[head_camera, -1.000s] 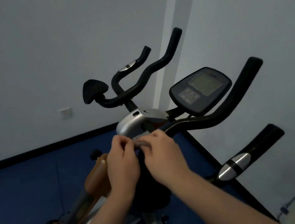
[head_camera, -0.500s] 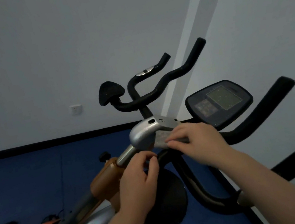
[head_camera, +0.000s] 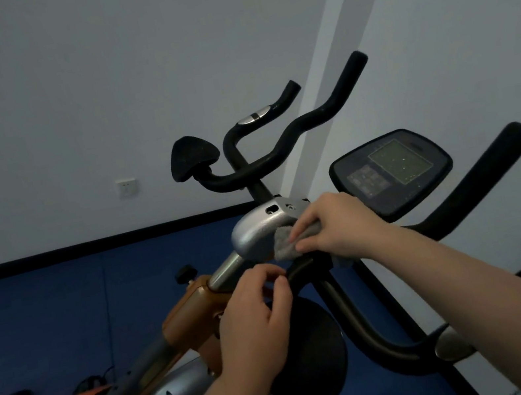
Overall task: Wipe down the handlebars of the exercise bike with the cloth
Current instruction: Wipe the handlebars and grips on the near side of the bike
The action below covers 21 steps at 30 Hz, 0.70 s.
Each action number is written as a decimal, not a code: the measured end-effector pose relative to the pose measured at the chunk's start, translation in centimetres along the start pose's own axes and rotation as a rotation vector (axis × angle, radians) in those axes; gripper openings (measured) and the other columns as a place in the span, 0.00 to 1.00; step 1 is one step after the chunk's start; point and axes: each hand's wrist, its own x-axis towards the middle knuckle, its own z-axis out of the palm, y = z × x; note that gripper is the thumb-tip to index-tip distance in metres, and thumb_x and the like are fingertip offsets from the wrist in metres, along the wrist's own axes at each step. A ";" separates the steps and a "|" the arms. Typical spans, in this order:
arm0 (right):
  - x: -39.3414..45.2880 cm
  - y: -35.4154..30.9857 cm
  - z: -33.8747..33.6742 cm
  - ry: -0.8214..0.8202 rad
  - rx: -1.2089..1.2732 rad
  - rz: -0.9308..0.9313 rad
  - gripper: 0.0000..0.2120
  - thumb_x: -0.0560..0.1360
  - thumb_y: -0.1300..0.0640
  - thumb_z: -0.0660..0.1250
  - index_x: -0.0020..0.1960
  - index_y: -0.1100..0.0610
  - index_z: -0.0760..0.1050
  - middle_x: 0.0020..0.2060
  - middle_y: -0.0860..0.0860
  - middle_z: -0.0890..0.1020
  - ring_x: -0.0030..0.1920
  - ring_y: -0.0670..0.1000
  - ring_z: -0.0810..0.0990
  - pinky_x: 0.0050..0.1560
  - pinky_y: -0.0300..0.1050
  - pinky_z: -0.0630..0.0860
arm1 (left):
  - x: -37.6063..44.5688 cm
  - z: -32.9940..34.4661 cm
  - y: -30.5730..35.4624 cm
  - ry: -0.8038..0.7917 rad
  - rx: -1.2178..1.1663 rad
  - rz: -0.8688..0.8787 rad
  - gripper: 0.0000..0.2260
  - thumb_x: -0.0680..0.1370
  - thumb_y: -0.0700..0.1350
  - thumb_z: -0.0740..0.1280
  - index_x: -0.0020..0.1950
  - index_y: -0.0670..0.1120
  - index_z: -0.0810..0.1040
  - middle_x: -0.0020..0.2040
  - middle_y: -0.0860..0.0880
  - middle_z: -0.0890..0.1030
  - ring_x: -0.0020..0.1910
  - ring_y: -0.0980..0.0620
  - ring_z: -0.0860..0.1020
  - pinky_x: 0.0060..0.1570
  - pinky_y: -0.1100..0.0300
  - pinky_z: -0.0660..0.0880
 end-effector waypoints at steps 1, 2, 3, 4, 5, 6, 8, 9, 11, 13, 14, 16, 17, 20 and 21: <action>0.4 -0.4 0.5 0.071 0.017 0.019 0.06 0.69 0.48 0.73 0.46 0.41 0.83 0.50 0.45 0.83 0.53 0.47 0.78 0.54 0.42 0.73 | 0.0 0.0 0.0 0.001 -0.003 -0.003 0.10 0.74 0.60 0.55 0.47 0.61 0.74 0.42 0.60 0.78 0.41 0.62 0.77 0.37 0.61 0.75; 0.6 -0.8 1.0 0.137 0.036 0.033 0.06 0.71 0.49 0.72 0.47 0.43 0.83 0.51 0.46 0.83 0.53 0.48 0.78 0.54 0.41 0.72 | 0.0 0.0 0.0 0.000 -0.007 -0.007 0.10 0.74 0.60 0.55 0.48 0.61 0.74 0.42 0.60 0.78 0.42 0.62 0.77 0.37 0.62 0.75; 0.6 -1.1 1.4 0.182 0.048 0.034 0.06 0.72 0.49 0.71 0.49 0.44 0.83 0.52 0.47 0.83 0.53 0.49 0.79 0.54 0.41 0.72 | 0.0 0.0 0.1 0.001 -0.010 -0.008 0.10 0.74 0.59 0.55 0.48 0.60 0.74 0.42 0.60 0.78 0.42 0.62 0.77 0.37 0.62 0.74; 0.5 -1.2 1.6 0.200 0.040 0.023 0.07 0.73 0.50 0.70 0.50 0.45 0.82 0.52 0.48 0.82 0.53 0.50 0.79 0.55 0.43 0.73 | 0.0 0.0 0.1 0.003 -0.012 -0.008 0.09 0.75 0.58 0.56 0.48 0.60 0.74 0.42 0.59 0.78 0.41 0.61 0.77 0.38 0.62 0.74; 0.2 -1.1 1.5 0.188 0.013 0.009 0.07 0.73 0.49 0.69 0.51 0.45 0.82 0.53 0.48 0.82 0.53 0.50 0.79 0.55 0.45 0.74 | 0.0 0.1 0.1 0.002 -0.010 -0.007 0.09 0.75 0.57 0.56 0.48 0.59 0.75 0.41 0.58 0.78 0.41 0.61 0.77 0.37 0.62 0.74; -0.2 -0.8 1.2 0.148 -0.019 -0.002 0.07 0.73 0.49 0.69 0.50 0.44 0.82 0.52 0.48 0.83 0.53 0.50 0.79 0.54 0.46 0.74 | -0.1 0.1 0.1 -0.003 -0.005 -0.007 0.08 0.76 0.56 0.57 0.47 0.58 0.75 0.40 0.57 0.78 0.40 0.61 0.77 0.37 0.62 0.73; -0.8 -0.3 0.4 0.030 -0.066 -0.019 0.06 0.71 0.47 0.70 0.48 0.42 0.82 0.51 0.46 0.83 0.53 0.49 0.79 0.52 0.45 0.74 | -0.1 0.0 0.1 -0.017 0.004 -0.011 0.08 0.76 0.55 0.56 0.47 0.58 0.75 0.40 0.57 0.78 0.39 0.61 0.77 0.36 0.63 0.73; -0.9 -0.2 0.2 0.000 -0.064 -0.017 0.06 0.70 0.47 0.71 0.47 0.41 0.82 0.51 0.45 0.83 0.52 0.48 0.79 0.52 0.43 0.73 | -0.1 0.0 0.1 -0.020 0.011 -0.009 0.09 0.76 0.55 0.56 0.47 0.58 0.75 0.40 0.57 0.78 0.40 0.61 0.77 0.35 0.63 0.72; -0.6 -0.5 0.5 0.039 -0.025 0.010 0.06 0.70 0.47 0.72 0.46 0.42 0.83 0.49 0.45 0.84 0.51 0.48 0.80 0.50 0.41 0.72 | -0.1 0.0 0.1 -0.013 0.028 -0.008 0.10 0.76 0.56 0.55 0.47 0.59 0.75 0.40 0.57 0.78 0.40 0.62 0.76 0.34 0.64 0.71; 0.1 -1.2 1.6 0.173 -0.007 0.026 0.07 0.71 0.48 0.71 0.48 0.44 0.83 0.49 0.48 0.83 0.51 0.51 0.80 0.52 0.43 0.74 | -0.1 0.1 0.1 0.004 0.053 -0.004 0.11 0.76 0.56 0.53 0.47 0.59 0.75 0.40 0.58 0.78 0.41 0.62 0.76 0.34 0.64 0.70; 0.2 -1.4 2.2 0.223 -0.020 0.017 0.07 0.72 0.49 0.70 0.50 0.45 0.82 0.49 0.49 0.83 0.51 0.53 0.79 0.53 0.47 0.76 | -0.1 0.2 0.1 0.010 0.068 0.000 0.12 0.76 0.56 0.53 0.48 0.58 0.75 0.40 0.58 0.78 0.41 0.63 0.76 0.35 0.64 0.70; 0.0 -1.5 2.9 0.294 -0.036 -0.018 0.08 0.75 0.51 0.67 0.53 0.47 0.81 0.50 0.50 0.82 0.51 0.54 0.79 0.53 0.51 0.77 | -0.2 0.2 0.3 0.018 0.083 -0.003 0.12 0.76 0.55 0.53 0.47 0.57 0.75 0.39 0.57 0.78 0.40 0.63 0.75 0.34 0.62 0.72; -0.4 -1.2 3.0 0.344 0.006 -0.018 0.09 0.76 0.52 0.66 0.54 0.49 0.81 0.51 0.50 0.82 0.52 0.53 0.79 0.53 0.49 0.76 | -0.3 0.2 0.4 0.019 0.081 -0.013 0.11 0.76 0.55 0.53 0.47 0.57 0.75 0.38 0.56 0.78 0.39 0.63 0.76 0.34 0.60 0.72; -2.0 -0.2 1.8 0.638 0.310 0.053 0.08 0.75 0.55 0.67 0.54 0.52 0.81 0.51 0.50 0.82 0.50 0.48 0.78 0.52 0.42 0.75 | -0.5 0.0 0.8 0.002 0.085 -0.062 0.11 0.77 0.56 0.54 0.46 0.57 0.75 0.38 0.55 0.80 0.39 0.62 0.76 0.35 0.58 0.73; -2.7 0.1 1.2 0.718 0.371 0.058 0.08 0.75 0.56 0.68 0.53 0.52 0.81 0.50 0.49 0.81 0.49 0.46 0.77 0.50 0.39 0.74 | -0.5 -0.2 0.9 -0.011 0.096 -0.073 0.10 0.77 0.55 0.55 0.46 0.57 0.75 0.38 0.55 0.80 0.38 0.62 0.77 0.36 0.57 0.73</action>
